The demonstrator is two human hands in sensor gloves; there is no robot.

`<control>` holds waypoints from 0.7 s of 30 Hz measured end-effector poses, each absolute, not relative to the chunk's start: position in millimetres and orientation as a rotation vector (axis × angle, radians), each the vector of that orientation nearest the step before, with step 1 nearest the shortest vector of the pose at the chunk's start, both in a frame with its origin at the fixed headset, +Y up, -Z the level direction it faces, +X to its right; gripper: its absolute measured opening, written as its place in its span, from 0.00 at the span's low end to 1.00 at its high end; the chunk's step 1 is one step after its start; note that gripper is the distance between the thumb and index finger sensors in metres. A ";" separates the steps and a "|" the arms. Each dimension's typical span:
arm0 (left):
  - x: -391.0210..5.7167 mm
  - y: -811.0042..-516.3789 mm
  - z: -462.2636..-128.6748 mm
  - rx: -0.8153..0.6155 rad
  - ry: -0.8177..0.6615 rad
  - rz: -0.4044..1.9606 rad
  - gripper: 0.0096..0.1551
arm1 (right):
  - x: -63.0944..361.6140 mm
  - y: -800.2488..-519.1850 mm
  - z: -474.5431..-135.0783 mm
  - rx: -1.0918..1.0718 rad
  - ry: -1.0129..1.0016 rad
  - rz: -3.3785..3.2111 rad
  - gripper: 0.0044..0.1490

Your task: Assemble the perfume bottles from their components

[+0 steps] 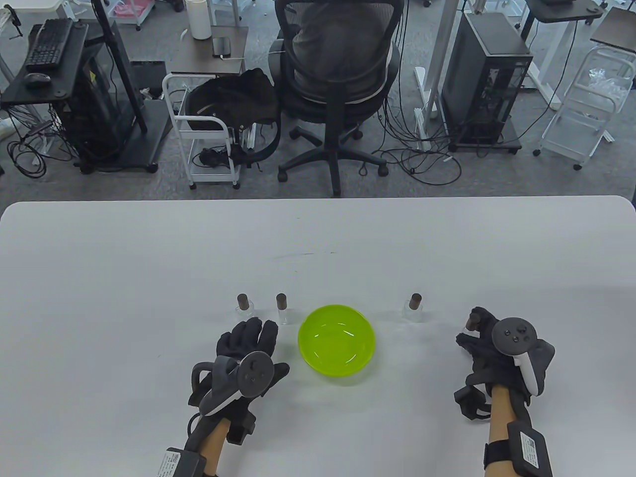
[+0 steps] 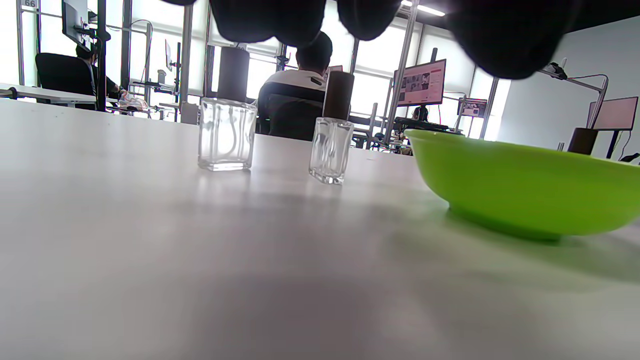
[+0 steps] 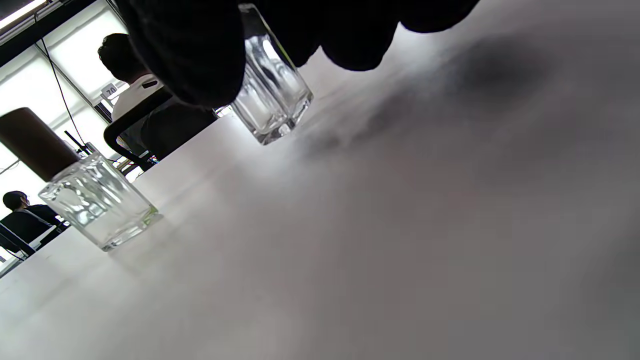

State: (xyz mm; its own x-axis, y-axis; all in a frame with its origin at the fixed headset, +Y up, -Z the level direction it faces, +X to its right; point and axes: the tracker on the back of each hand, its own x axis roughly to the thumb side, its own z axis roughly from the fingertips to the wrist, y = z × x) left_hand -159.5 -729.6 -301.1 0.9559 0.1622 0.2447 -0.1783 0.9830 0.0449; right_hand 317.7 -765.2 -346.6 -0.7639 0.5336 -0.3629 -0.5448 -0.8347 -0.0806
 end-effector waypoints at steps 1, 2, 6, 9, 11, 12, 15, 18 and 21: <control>-159.9 -729.6 -301.1 0.067 -0.242 0.174 0.52 | 317.4 -766.5 -347.1 -0.514 0.048 2.530 0.47; -160.1 -729.5 -301.0 0.067 -0.241 0.175 0.52 | 317.3 -766.7 -347.1 -0.516 0.052 2.536 0.47; -160.6 -729.8 -301.3 0.068 -0.241 0.178 0.52 | 313.9 -763.6 -347.7 -0.511 0.048 2.544 0.46; -160.2 -729.5 -300.7 0.065 -0.238 0.169 0.53 | 310.8 -760.7 -347.0 -0.498 0.044 2.600 0.48; -160.1 -729.4 -300.3 0.062 -0.236 0.163 0.53 | 310.3 -758.4 -345.1 -0.485 0.035 2.619 0.50; -160.0 -729.5 -300.0 0.060 -0.232 0.160 0.53 | 311.0 -755.4 -342.5 -0.473 0.018 2.625 0.52; -158.3 -730.1 -299.5 0.054 -0.225 0.148 0.53 | 314.1 -746.2 -335.2 -0.457 -0.012 2.643 0.57; -157.0 -729.9 -298.5 0.060 -0.216 0.130 0.54 | 314.1 -731.0 -324.2 -0.415 -0.055 2.699 0.62; -156.8 -729.9 -297.5 0.069 -0.201 0.125 0.55 | 303.0 -711.9 -310.1 -0.332 -0.224 2.796 0.62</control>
